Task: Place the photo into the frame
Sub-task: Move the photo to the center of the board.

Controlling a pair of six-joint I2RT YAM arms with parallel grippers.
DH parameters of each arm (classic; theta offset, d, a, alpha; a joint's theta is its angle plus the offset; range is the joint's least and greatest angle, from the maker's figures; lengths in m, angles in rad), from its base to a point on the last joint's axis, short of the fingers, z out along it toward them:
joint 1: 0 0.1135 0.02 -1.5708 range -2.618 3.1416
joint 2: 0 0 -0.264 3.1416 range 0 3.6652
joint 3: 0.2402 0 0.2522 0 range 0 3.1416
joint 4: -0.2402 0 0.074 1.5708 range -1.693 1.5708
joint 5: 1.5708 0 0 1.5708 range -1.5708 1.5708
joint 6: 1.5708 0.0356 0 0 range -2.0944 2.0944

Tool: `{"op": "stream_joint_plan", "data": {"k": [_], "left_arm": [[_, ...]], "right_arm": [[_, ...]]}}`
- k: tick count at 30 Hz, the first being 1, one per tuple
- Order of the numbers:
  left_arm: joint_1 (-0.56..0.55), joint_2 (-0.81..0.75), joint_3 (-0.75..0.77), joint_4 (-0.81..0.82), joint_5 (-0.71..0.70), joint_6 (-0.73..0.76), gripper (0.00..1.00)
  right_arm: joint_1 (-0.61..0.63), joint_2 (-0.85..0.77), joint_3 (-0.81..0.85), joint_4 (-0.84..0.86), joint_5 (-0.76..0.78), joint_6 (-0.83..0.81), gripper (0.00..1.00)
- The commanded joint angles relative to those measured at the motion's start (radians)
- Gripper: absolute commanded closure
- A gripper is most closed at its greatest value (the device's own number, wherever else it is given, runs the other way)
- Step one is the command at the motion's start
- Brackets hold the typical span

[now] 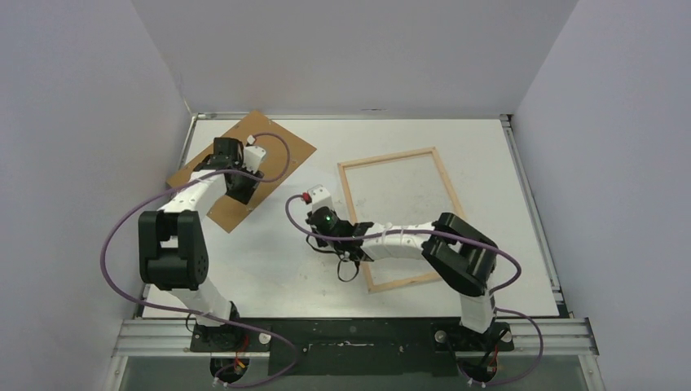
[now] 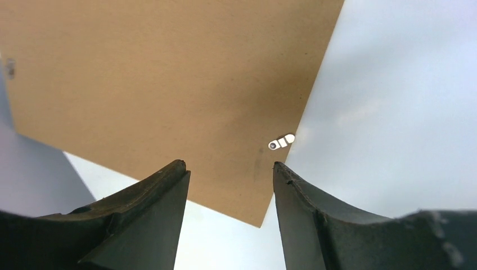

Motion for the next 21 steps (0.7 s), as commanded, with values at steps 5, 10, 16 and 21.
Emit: {"op": "stream_joint_plan", "data": {"k": [5, 10, 16, 21], "left_arm": [[0.056, -0.095, -0.002, 0.017, 0.077, -0.042, 0.45], [0.102, -0.071, 0.009, -0.022, 0.119, -0.046, 0.45], [0.094, -0.054, -0.056, -0.006, 0.158, 0.014, 0.45], [0.058, -0.025, -0.108, 0.03, 0.132, 0.073, 0.45]], "right_arm": [[-0.026, 0.237, 0.298, 0.073, -0.006, -0.103, 0.93], [-0.03, 0.346, 0.382, 0.076, -0.011, -0.099, 0.93], [-0.02, 0.319, 0.275, 0.094, -0.033, -0.067, 0.95], [0.017, 0.274, 0.151, 0.09, -0.037, -0.041, 0.95]]}}
